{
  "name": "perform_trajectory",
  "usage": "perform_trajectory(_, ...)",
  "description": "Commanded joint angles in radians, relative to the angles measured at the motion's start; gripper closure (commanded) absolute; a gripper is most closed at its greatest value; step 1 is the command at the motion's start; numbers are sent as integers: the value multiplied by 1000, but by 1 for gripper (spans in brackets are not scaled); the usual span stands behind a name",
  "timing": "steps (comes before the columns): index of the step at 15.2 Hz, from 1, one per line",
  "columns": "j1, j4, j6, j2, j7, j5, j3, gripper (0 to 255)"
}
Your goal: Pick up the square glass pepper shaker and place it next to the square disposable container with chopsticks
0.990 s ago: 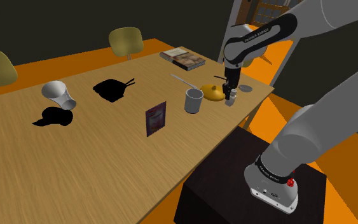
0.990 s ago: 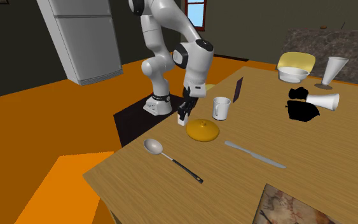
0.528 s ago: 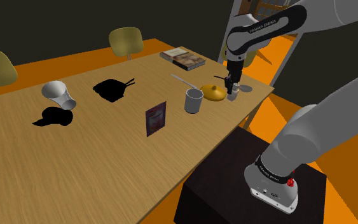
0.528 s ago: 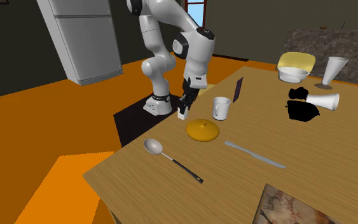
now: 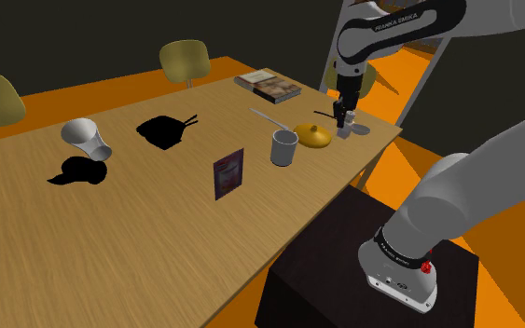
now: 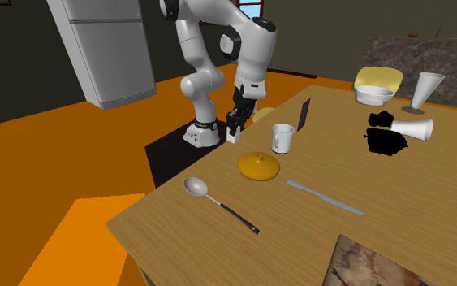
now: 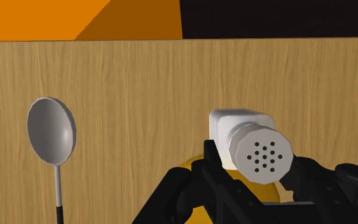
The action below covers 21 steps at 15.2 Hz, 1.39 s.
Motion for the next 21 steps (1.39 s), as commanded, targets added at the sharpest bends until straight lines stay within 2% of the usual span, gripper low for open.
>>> perform_trajectory(1,1,18,-30,-12,1,1,5,255)
perform_trajectory(14,5,157,-208,-52,-9,10,29,255)
perform_trajectory(21,82,266,-206,78,112,102,113,255)
